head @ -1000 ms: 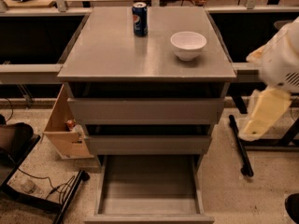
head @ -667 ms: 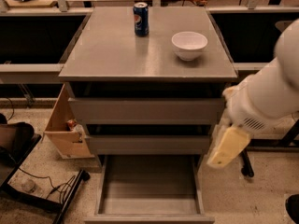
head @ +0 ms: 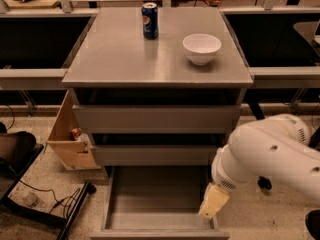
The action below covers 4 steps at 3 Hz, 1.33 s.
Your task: Close bottom drawer
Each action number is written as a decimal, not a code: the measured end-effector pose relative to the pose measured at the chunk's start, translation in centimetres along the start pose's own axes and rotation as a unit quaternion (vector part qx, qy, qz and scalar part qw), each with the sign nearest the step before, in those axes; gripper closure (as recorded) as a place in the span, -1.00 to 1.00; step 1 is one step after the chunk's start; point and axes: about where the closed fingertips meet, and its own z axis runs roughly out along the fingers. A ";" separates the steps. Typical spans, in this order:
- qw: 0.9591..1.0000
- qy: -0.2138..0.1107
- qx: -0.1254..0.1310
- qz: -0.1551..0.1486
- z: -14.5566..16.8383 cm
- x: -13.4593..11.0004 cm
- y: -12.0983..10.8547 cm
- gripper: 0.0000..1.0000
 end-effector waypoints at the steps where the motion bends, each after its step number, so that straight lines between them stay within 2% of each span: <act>1: 0.999 0.018 -0.031 0.007 7.6 2.3 1.6 -1.00; 2: 0.999 0.018 -0.029 0.009 8.7 2.2 1.5 -1.00; 3: 0.998 0.034 -0.052 0.031 16.4 4.6 3.2 -0.94; 4: 0.996 0.056 -0.064 0.032 22.8 6.4 4.6 -0.48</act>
Offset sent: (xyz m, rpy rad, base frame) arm -0.0046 -0.0012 -0.0675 -0.0064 0.0596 -0.0044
